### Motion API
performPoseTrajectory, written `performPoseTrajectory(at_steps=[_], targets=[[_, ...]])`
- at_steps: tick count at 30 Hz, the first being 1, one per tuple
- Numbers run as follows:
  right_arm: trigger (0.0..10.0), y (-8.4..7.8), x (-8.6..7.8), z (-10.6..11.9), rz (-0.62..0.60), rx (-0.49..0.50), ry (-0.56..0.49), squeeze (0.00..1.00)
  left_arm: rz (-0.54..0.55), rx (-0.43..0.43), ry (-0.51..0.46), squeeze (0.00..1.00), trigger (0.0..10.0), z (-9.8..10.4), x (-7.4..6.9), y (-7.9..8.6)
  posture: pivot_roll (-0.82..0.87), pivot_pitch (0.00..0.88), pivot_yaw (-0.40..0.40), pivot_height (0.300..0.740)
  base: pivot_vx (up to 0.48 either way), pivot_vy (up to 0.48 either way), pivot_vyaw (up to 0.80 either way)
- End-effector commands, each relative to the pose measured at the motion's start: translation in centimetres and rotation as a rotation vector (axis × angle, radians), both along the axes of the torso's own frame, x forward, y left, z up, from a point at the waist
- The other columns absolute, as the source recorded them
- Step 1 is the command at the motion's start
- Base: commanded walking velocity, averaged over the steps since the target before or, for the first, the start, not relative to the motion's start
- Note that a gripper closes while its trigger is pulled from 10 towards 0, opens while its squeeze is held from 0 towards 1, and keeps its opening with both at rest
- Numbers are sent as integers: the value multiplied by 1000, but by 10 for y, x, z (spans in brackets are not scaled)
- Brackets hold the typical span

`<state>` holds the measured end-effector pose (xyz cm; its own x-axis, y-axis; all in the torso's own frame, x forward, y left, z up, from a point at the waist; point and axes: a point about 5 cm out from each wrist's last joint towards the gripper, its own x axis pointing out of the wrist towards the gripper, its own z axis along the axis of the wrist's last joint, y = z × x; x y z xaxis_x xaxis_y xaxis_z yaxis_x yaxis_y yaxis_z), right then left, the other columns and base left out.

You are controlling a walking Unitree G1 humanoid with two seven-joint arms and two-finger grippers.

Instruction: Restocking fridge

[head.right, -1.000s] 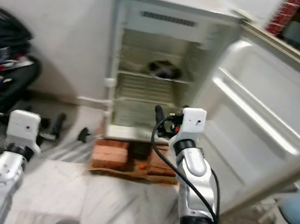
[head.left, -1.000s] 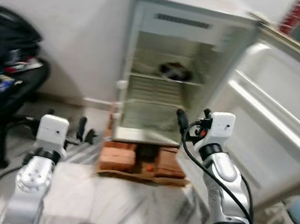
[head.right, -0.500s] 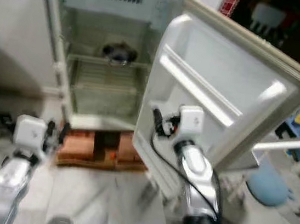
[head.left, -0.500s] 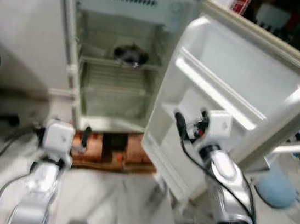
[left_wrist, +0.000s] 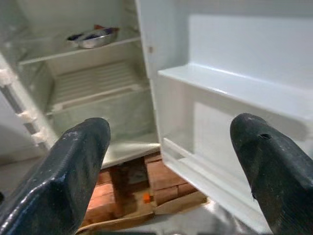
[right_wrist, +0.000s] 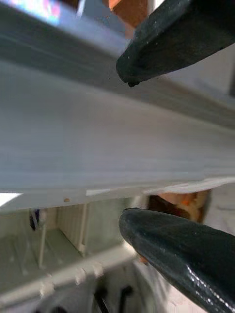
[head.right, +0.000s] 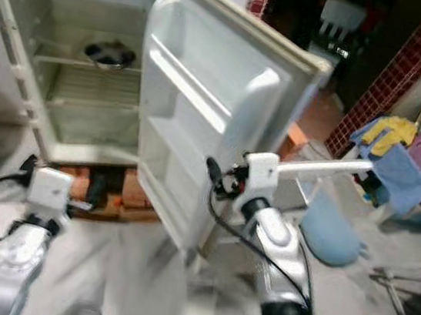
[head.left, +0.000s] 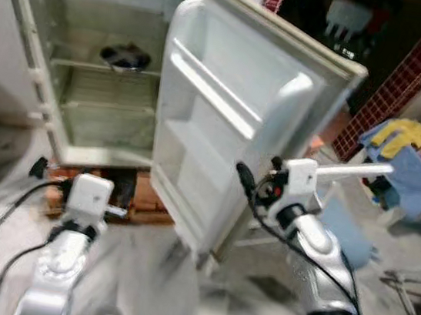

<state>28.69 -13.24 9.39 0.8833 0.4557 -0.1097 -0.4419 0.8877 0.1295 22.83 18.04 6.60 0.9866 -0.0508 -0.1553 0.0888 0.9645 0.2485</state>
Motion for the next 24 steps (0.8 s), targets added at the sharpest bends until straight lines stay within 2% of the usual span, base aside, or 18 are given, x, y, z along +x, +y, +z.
performPoseTrajectory(at_steps=[1, 6, 9, 13, 16, 24], targets=[[10000, 8, 0, 1, 55, 12, 8, 0, 4, 9, -19, 0, 10000, 5, 1, 4, 212, 0, -113, 740, 0, -480, 0], [10000, -7, 13, 2, -56, -50, -18, 0, 24, 4, -44, 0, 10000, 7, 3, 7, 209, 0, -109, 740, 0, 0, 0], [10000, -8, 19, 6, -73, -45, -31, 0, 54, 28, -31, 0, 10000, 7, 4, 12, 209, 0, -109, 740, 0, 0, 0], [10000, -8, 24, 9, -87, -35, -39, 0, 93, 17, -27, 0, 10000, 6, 4, 18, 217, 0, -107, 740, 0, 0, 0], [10000, -8, 29, 15, -123, -31, -71, 0, 90, 24, -22, 0, 10000, 5, 2, 19, 223, 0, -108, 740, 0, 0, 0], [10000, -6, 41, 25, -197, -18, -133, 0, 76, 36, 9, 0, 10000, -2, -4, 17, 232, 0, -111, 740, 392, 0, 688]])
